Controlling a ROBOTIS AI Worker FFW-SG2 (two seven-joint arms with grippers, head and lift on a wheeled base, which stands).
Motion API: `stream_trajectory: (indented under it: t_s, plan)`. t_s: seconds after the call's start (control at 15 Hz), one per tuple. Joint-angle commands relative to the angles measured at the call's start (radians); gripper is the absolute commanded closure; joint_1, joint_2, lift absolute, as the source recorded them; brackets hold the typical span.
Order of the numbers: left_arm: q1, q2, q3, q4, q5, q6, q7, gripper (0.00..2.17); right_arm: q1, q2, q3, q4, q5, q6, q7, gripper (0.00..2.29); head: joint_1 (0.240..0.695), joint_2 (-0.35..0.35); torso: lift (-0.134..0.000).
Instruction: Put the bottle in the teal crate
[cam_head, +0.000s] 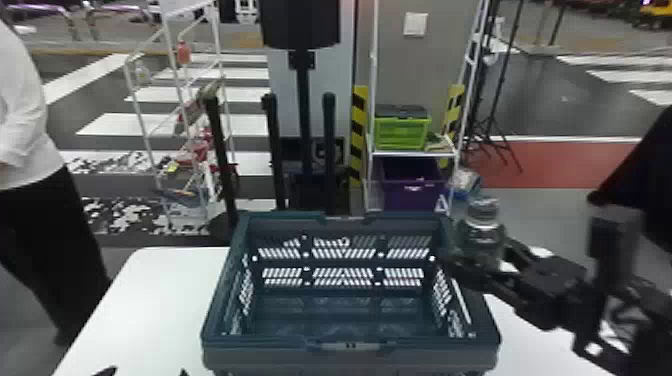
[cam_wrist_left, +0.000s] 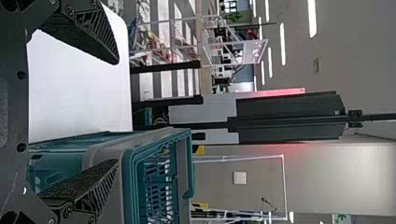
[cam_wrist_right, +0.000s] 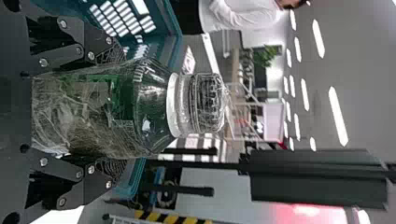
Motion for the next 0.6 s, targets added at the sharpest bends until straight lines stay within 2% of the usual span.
stream_trajectory:
  t_s: [0.0,0.07,0.2,0.4,0.47,0.53]
  plan:
    - [-0.003,0.0,0.0,0.007,0.002,0.001,-0.001,0.14,-0.138,-0.052,0.134,0.078,0.013,0.105,0.02,1.95,0.499,0.0,0.0]
    - [-0.003,0.0,0.0,0.014,0.002,0.001,-0.001,0.14,-0.199,-0.053,0.194,0.11,0.037,0.169,0.037,1.95,0.499,0.0,0.0]
    - [0.0,0.0,0.002,0.018,0.01,0.001,-0.001,0.14,-0.307,-0.033,0.281,0.179,0.082,0.27,0.089,1.95,0.499,0.0,0.0]
    - [0.007,0.0,0.002,0.021,0.01,-0.014,-0.001,0.14,-0.489,-0.015,0.436,0.329,0.089,0.427,0.131,1.95,0.499,0.0,0.0]
    - [0.01,0.0,0.002,0.023,0.011,-0.023,-0.001,0.14,-0.549,0.007,0.473,0.397,0.106,0.467,0.163,1.94,0.499,0.0,0.0]
    - [0.013,0.0,0.002,0.024,0.011,-0.03,-0.001,0.14,-0.592,0.043,0.487,0.458,0.142,0.482,0.209,1.94,0.499,0.0,0.0]
